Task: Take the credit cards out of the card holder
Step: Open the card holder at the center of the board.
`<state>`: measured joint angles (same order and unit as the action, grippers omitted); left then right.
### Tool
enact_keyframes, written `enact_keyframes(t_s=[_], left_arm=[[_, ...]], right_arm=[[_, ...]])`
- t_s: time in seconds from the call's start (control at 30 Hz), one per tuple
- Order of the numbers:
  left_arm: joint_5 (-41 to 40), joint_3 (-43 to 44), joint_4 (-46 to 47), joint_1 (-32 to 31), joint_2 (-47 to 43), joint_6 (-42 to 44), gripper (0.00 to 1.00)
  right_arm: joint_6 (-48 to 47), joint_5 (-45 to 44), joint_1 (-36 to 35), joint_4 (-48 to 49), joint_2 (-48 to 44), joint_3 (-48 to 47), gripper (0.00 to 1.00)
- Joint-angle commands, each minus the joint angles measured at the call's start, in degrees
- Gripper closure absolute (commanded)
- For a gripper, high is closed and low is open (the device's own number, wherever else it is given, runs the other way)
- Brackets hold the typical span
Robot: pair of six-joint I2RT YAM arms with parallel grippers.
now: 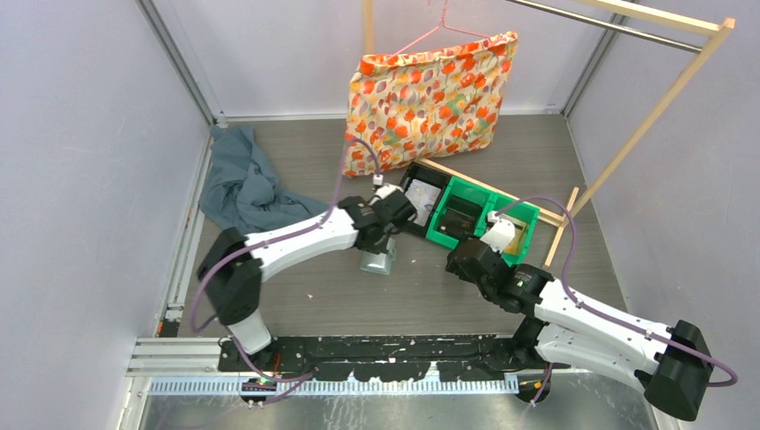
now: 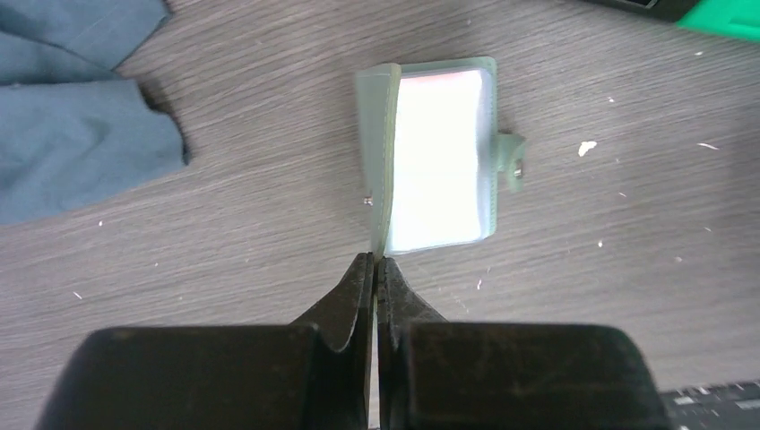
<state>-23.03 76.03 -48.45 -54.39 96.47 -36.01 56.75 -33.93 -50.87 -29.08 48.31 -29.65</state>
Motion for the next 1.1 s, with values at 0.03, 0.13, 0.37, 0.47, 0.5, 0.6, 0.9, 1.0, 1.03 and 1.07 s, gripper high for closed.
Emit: enact_keyframes(t_s=[0.03,0.13,0.37,0.47,0.5,0.6,0.9,1.0,1.03,1.07], left_arm=[[9.88,-6.19,3.18,6.79,-11.72,-0.80,0.99],[14.75,-13.82,8.67,12.14,-16.29,-1.42,0.99],[19.33,-22.26,13.15,17.97,-17.19,-2.78,0.99],[17.78,-22.33,11.98,18.55,-15.76,-3.88,0.99],[17.24,-22.33,11.56,18.74,-15.32,-4.13,0.99],[16.18,-22.43,10.67,19.46,-14.82,-4.43,0.99],[17.20,-23.62,10.85,21.29,-15.98,-3.98,0.99],[17.31,-23.82,10.83,21.54,-16.25,-3.81,0.99],[17.36,-23.90,10.87,21.60,-16.37,-3.81,0.99],[17.40,-23.91,10.84,21.68,-16.51,-3.76,0.99]], right_arm=[[-2.43,-0.47,0.08,8.17,-1.40,-0.25,0.43],[-4.11,1.11,0.07,12.23,1.52,-1.48,0.43],[-7.93,11.51,-0.14,22.03,14.96,-8.49,0.47],[-8.50,17.60,-0.21,25.38,21.46,-12.72,0.51],[-8.49,19.64,-0.21,26.27,23.73,-13.96,0.52],[-8.33,24.61,-0.35,28.60,28.97,-16.87,0.57],[-10.17,31.72,-1.36,30.09,41.11,-26.42,0.68],[-10.65,32.93,-1.46,29.53,44.89,-29.39,0.69],[-10.65,33.13,-1.45,29.52,45.95,-30.20,0.68],[-10.48,33.18,-1.44,29.52,46.88,-30.81,0.68]])
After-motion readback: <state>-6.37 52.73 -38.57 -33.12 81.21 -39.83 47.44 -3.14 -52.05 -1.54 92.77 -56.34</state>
